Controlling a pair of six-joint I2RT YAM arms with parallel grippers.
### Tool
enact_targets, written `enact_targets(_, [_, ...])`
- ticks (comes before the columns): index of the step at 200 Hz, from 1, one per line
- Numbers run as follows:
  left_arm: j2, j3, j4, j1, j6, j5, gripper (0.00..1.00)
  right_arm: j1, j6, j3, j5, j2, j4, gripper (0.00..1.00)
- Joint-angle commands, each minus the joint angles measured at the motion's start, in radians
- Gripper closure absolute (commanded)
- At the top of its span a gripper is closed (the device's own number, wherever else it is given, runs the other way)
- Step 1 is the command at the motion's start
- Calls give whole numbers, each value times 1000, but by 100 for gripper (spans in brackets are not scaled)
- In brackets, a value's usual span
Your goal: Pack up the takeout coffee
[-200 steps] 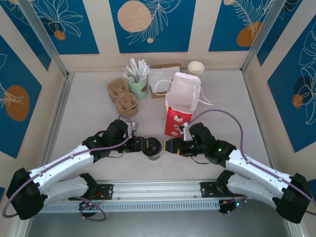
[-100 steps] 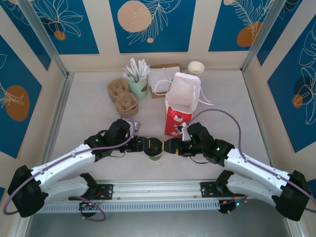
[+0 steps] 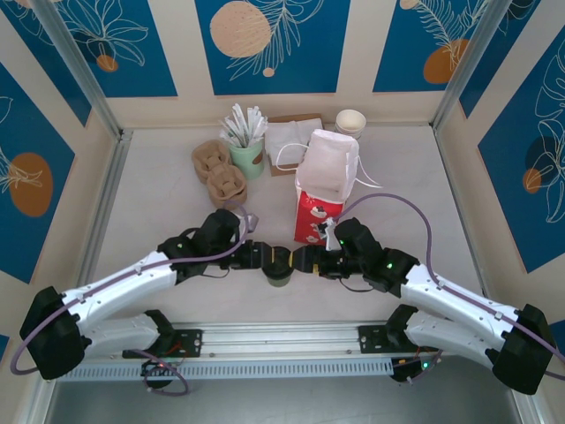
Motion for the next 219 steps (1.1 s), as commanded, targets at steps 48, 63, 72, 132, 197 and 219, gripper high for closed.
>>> enact_targets(48, [-14,59,-57,-22,25,-44,55,7,-6,28,24,30,-8,32])
enact_targets(63, [-30,67,-79,-22,35,-59,54,7,-9,31,31,38,-10,33])
enact_targets(72, [-37,72,-99,-23,45,-77,53,8,-10,34,34,45,-10,33])
enact_targets(132, [-22,85,-150,-22,61,-139,46,8,-12,59,41,93,-4,37])
enact_targets(197, [50,91,-109,-22,78,-104,46,10,-9,56,74,127,-8,39])
enact_targets(219, [60,86,-101,-22,80,-104,46,13,-5,55,85,133,-14,40])
